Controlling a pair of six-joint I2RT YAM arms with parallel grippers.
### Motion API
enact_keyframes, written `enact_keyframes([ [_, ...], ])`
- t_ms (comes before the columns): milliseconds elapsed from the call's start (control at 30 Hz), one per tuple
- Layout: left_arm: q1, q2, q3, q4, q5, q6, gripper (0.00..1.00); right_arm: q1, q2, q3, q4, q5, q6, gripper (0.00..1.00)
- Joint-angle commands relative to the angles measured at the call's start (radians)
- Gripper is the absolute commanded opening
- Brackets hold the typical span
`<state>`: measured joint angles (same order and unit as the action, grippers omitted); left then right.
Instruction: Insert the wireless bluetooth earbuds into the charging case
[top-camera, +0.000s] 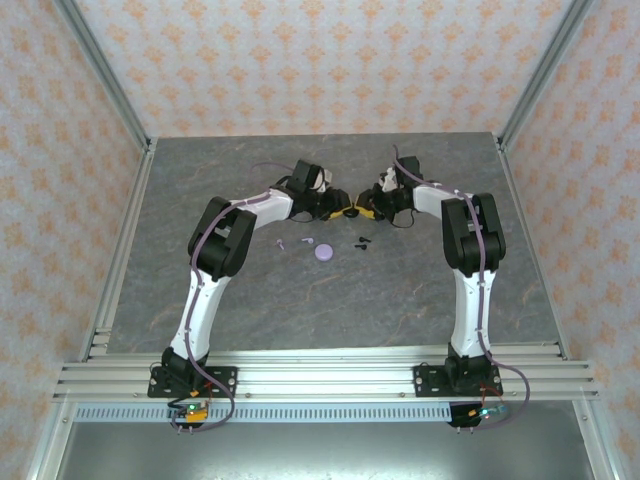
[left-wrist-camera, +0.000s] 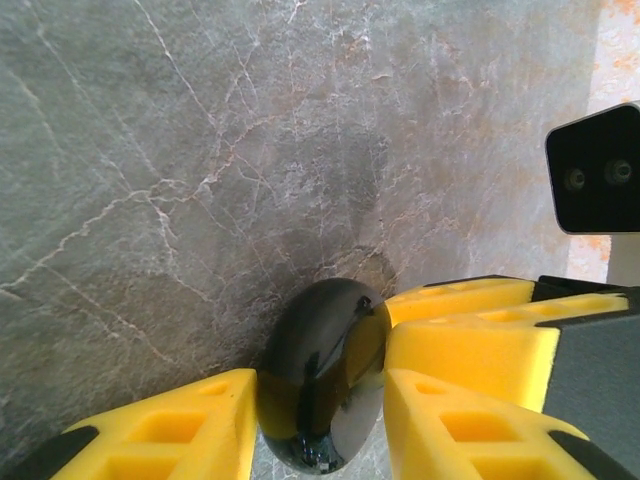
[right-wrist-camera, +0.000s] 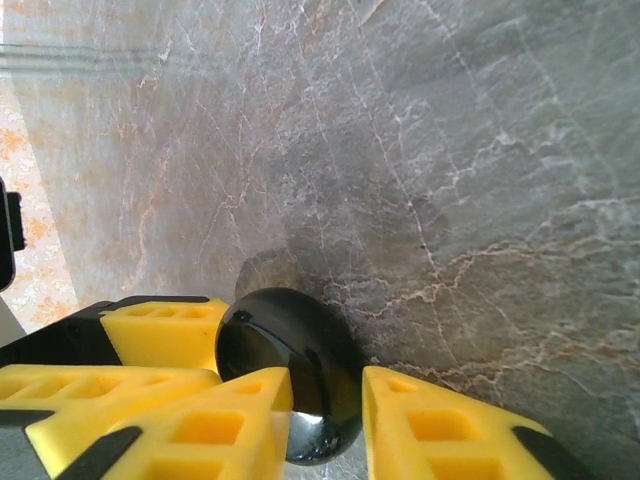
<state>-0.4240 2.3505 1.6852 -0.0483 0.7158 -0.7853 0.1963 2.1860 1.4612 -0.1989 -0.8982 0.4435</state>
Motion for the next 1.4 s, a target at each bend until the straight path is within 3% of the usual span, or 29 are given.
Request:
enact_keyframes([
  [0, -0.029, 0.029, 0.013, -0.109, -0.064, 0.049, 0.39, 0.023, 0.005, 0.010, -0.042, -0.012, -0.014, 0.31],
  [100, -0.028, 0.029, 0.014, -0.123, -0.079, 0.050, 0.41, 0.022, 0.004, 0.013, -0.055, -0.003, -0.019, 0.32],
  [533, -0.027, 0.052, -0.012, -0.004, 0.000, -0.031, 0.42, 0.023, 0.017, 0.000, -0.030, -0.034, -0.009, 0.14],
  [733, -0.025, 0.059, -0.062, 0.163, 0.048, -0.146, 0.40, 0.017, 0.026, -0.023, 0.021, -0.066, 0.021, 0.13],
  [1367, -0.033, 0.050, -0.060, 0.140, 0.066, -0.130, 0.31, 0.015, 0.019, -0.032, 0.092, -0.146, 0.073, 0.13],
])
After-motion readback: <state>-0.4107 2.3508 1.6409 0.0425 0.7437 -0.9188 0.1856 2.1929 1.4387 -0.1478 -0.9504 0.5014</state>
